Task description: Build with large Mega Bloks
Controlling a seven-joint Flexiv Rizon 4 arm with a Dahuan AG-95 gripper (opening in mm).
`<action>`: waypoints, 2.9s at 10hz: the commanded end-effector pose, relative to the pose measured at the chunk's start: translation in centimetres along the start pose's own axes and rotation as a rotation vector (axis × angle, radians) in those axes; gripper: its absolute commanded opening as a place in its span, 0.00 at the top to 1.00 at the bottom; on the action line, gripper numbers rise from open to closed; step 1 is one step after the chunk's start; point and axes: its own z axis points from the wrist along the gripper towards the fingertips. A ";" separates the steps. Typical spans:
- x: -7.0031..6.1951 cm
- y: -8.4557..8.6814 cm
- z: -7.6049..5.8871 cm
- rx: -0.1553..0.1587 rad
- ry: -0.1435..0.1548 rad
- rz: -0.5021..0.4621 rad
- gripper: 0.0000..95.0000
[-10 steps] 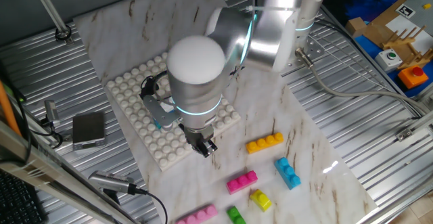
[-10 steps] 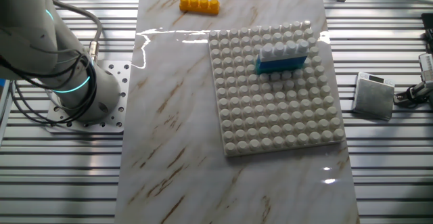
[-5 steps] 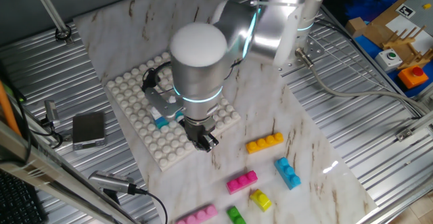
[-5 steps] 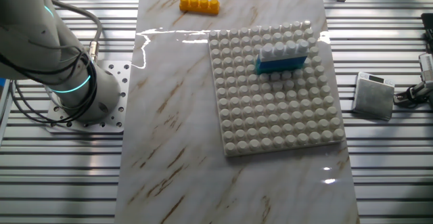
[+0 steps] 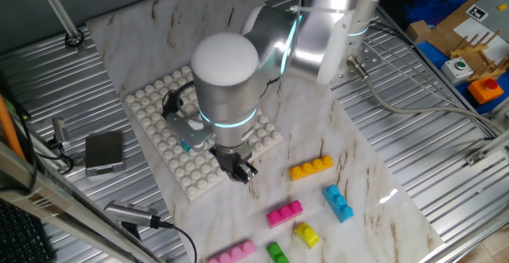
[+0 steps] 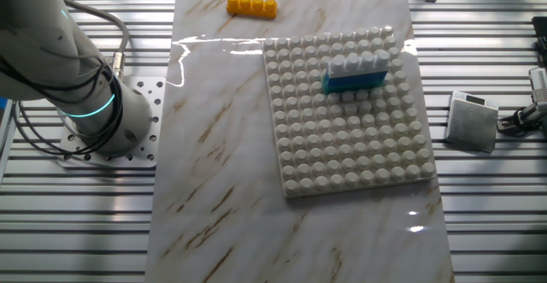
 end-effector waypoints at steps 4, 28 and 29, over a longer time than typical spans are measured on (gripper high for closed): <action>-3.5 7.2 5.2 -0.005 -0.019 0.155 1.00; -8.1 8.6 8.8 0.000 -0.021 0.150 0.60; -8.8 8.6 9.1 0.000 -0.021 0.160 0.60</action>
